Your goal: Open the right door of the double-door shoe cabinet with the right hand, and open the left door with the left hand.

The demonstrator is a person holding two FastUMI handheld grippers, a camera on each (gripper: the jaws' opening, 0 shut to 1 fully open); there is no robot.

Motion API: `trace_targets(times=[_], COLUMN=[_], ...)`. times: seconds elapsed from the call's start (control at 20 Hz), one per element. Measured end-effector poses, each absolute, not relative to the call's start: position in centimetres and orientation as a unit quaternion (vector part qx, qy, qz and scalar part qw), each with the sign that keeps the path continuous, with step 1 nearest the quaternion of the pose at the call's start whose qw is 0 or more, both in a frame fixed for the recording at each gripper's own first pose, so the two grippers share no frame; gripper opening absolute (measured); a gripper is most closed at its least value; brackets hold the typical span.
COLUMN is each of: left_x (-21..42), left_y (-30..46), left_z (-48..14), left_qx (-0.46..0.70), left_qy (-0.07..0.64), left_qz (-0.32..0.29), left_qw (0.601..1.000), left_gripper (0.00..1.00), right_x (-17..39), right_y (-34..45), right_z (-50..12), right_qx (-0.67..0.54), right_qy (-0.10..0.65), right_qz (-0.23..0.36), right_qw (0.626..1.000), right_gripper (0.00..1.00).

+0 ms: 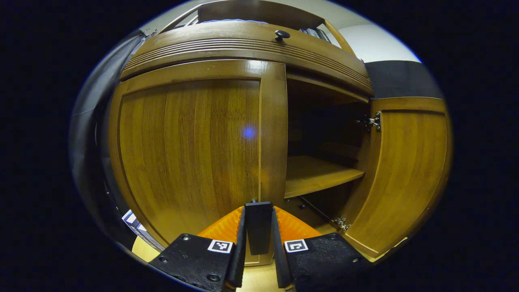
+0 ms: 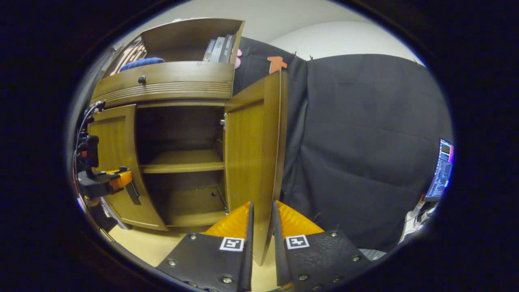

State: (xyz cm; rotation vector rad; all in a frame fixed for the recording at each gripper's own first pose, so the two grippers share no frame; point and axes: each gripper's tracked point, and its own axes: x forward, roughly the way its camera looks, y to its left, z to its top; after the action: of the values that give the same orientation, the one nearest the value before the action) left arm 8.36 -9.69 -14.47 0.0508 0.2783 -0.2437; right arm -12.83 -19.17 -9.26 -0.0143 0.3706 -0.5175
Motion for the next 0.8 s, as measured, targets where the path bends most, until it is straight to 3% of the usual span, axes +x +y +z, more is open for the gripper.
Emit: trace_targets(times=[0.55, 0.8], left_x=[2.5, 0.2], left_y=[-8.0, -6.8], left_z=[-13.3, -12.9], left_qx=[0.007, 0.0], left_qy=[0.14, 0.148], left_qz=[-0.139, -0.167], left_qw=[0.98, 0.975], left_gripper=[0.35, 0.3], right_x=[-13.2, -13.2], right_y=[-15.7, -14.7], right_z=[-10.0, -10.3], right_qx=[-0.003, -0.001], right_qy=[0.193, 0.198], right_qz=[-0.217, -0.204], right_qw=[0.957, 0.959], right_gripper=[0.23, 0.24])
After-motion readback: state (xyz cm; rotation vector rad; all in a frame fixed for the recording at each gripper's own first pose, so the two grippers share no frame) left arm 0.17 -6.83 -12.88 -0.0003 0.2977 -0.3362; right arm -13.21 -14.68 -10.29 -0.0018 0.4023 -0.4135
